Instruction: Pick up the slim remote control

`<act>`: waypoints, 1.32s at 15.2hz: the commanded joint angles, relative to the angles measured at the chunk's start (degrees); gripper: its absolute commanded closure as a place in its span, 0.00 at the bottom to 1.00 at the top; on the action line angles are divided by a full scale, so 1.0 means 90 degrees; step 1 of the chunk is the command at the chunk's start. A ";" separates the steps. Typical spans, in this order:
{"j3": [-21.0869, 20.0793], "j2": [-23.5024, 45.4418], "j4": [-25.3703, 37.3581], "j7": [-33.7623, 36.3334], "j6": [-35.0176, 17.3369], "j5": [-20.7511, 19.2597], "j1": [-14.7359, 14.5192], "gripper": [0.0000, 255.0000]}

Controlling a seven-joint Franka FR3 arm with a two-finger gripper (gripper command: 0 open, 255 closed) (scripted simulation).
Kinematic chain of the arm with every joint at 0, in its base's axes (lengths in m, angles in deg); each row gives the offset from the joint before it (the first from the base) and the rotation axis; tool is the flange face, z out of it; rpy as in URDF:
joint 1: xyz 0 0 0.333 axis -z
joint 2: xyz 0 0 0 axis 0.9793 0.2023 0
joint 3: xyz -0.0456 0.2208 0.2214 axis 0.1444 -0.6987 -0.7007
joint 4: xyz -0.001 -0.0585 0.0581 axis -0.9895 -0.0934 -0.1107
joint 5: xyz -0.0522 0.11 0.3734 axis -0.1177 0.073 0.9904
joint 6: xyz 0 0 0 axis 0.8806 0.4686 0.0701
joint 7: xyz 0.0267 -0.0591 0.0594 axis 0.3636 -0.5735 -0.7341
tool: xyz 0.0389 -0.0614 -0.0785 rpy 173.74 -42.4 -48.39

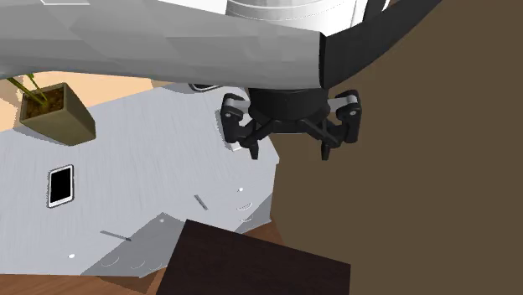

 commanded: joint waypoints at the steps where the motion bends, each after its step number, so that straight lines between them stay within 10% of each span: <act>1: 0.0000 0.0000 0.0000 0.0000 0.0000 0.0000 0.0000 0.00; 20: -0.0331 0.3303 -0.0358 -0.0146 -0.3722 0.0224 -0.0492 0.00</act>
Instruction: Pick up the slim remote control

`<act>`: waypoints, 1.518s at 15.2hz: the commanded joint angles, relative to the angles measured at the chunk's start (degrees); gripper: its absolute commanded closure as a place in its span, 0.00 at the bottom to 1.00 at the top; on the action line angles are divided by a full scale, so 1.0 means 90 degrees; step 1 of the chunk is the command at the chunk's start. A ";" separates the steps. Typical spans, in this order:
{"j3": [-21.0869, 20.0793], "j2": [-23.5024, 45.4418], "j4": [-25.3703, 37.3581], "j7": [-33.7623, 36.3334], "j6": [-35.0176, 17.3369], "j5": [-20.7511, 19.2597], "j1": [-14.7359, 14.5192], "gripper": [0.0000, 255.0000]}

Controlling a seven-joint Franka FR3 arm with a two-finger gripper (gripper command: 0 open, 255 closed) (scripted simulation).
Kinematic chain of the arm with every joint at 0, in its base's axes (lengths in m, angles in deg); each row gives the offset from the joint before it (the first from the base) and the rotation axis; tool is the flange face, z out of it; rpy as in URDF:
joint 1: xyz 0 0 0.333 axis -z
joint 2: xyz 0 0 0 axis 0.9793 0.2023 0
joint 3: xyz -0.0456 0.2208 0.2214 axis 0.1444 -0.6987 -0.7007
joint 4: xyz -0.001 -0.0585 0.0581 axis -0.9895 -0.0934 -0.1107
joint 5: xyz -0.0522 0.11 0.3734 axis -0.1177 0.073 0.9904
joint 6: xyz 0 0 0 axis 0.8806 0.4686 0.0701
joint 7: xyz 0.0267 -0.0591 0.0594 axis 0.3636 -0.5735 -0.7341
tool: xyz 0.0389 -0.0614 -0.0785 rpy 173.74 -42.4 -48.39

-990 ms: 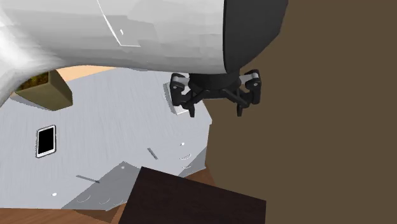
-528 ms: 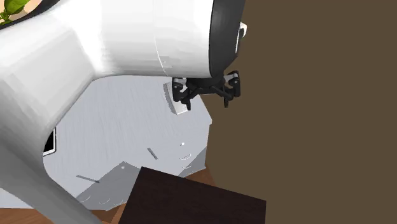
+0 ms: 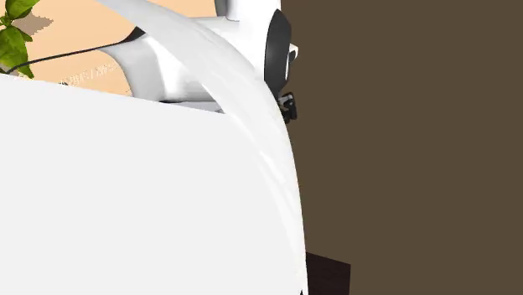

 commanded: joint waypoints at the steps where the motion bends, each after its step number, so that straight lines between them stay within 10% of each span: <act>1: -0.0048 0.0439 0.0119 -0.0017 -0.0336 -0.0003 -0.0044 0.00; 23: -0.0399 0.5530 0.3381 -0.0058 -0.2207 -0.0550 -0.0735 0.00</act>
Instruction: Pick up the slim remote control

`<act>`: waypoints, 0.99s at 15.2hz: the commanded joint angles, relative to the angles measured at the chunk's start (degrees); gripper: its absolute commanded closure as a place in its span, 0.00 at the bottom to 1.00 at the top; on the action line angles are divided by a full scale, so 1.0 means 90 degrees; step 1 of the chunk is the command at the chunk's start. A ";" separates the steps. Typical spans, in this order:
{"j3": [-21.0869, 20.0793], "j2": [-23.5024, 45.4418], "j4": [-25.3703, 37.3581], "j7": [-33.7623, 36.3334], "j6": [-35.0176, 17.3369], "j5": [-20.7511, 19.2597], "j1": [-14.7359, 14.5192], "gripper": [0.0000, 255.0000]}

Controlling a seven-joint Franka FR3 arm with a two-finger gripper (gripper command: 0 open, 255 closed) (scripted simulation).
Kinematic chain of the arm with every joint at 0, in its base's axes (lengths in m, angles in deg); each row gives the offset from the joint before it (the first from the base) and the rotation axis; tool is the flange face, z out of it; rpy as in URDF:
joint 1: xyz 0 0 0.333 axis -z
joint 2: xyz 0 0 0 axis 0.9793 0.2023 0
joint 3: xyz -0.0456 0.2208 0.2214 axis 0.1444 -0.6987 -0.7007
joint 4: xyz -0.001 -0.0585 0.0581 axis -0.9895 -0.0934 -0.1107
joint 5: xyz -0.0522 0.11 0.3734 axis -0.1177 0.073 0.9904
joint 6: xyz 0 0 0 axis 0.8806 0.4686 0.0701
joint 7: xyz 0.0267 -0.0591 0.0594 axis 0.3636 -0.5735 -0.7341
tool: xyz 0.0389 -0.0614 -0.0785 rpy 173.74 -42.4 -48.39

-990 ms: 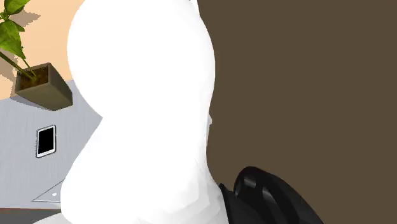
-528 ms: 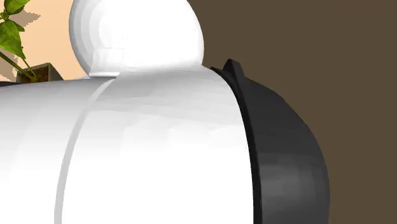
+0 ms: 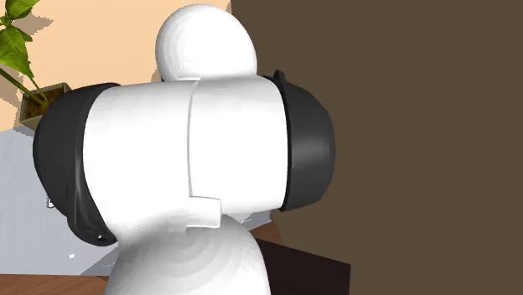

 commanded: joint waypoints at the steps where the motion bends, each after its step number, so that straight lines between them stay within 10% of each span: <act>1: -0.0006 0.0516 0.0476 -0.0049 -0.0046 -0.0056 -0.0076 0.00; 13: 0.0054 0.1674 0.1317 -0.0058 -0.0372 -0.0181 -0.0262 0.00; 14: 0.0055 0.1681 0.1325 -0.0057 -0.0372 -0.0182 -0.0264 1.00; 15: 0.0054 0.1681 0.1331 -0.0055 -0.0366 -0.0182 -0.0266 1.00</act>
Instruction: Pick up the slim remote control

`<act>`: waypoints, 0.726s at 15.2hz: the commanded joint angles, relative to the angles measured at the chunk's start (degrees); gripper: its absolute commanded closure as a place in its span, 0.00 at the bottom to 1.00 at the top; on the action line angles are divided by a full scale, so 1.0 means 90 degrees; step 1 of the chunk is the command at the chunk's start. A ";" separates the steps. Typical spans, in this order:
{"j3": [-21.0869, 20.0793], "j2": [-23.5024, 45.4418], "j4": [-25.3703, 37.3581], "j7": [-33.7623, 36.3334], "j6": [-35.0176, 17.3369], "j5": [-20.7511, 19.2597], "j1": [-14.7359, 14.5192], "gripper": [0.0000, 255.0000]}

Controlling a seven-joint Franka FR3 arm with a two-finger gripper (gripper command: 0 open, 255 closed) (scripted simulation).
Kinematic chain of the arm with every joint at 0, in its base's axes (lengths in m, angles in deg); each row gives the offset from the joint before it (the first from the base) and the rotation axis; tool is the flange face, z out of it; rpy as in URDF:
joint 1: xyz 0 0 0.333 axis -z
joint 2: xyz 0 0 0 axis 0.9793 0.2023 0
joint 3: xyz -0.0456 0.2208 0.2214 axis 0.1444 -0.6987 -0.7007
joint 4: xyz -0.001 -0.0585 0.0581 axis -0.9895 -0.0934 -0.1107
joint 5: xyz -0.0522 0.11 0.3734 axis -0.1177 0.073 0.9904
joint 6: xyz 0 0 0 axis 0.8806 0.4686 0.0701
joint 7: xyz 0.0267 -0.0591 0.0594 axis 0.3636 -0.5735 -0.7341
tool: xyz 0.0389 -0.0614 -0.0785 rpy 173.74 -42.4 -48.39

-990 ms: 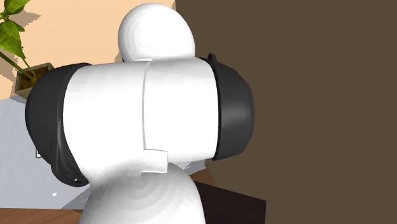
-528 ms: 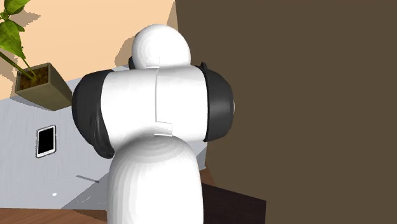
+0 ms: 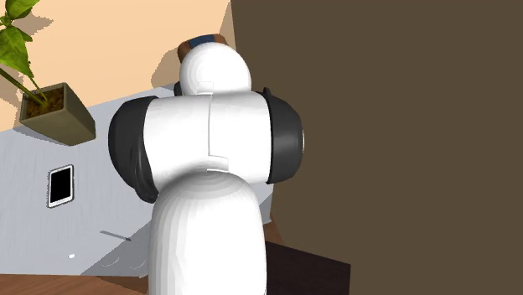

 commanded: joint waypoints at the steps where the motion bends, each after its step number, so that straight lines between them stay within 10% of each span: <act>1: 0.0000 0.0010 0.0008 0.0002 -0.0003 -0.0001 -0.0003 1.00; 11: -0.0030 -0.0206 -0.0079 -0.0019 0.0126 0.0026 0.0025 1.00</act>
